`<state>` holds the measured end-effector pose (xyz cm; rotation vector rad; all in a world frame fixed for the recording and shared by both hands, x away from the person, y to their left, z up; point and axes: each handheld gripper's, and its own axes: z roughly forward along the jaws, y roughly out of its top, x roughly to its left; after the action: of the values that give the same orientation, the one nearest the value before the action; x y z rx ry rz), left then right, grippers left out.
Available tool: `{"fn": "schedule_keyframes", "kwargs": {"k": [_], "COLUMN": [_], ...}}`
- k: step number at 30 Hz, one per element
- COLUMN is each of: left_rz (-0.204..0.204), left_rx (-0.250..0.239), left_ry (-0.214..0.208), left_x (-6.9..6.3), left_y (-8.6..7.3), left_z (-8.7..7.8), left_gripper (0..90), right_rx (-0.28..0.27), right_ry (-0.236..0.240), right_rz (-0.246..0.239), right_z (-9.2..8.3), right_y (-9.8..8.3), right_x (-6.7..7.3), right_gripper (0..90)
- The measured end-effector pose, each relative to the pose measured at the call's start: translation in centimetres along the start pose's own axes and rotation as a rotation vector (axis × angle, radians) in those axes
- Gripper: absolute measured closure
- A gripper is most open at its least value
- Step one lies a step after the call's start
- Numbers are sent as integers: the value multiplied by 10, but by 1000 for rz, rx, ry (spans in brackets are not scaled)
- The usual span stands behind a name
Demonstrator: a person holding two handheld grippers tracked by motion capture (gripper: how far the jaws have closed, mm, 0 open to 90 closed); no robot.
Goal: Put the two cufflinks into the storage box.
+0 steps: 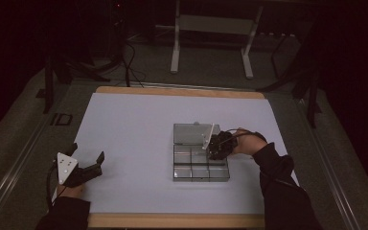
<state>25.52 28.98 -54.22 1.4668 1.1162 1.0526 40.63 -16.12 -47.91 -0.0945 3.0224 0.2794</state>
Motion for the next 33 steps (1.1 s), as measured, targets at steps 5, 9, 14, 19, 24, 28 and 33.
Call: {"fn": "schedule_keyframes", "kwargs": {"k": [5,9,14,19,24,28,33], "left_rz": [1,1,-1,0,-2,-1,-1], "left_rx": [0,-1,1,0,1,1,1], "left_ry": [1,1,-1,-1,-1,-1,-1], "left_x": [0,0,0,0,0,0,0], "left_y": [0,0,0,0,0,0,0], "left_z": [0,0,0,0,0,0,0], "left_gripper": [26,26,26,26,26,26,26], "right_rx": [-1,7,21,48,65,89,121], "right_ry": [-14,-19,-31,-39,-50,-51,-53], "right_rz": [-12,-16,-12,-9,9,21,46], "right_z": [-20,-28,-50,-58,-64,-68,-72], "right_y": [1,-1,-13,-23,-35,-44,-58], "right_x": [3,4,9,12,14,16,17], "right_gripper": [726,726,725,724,681,669,625]}}
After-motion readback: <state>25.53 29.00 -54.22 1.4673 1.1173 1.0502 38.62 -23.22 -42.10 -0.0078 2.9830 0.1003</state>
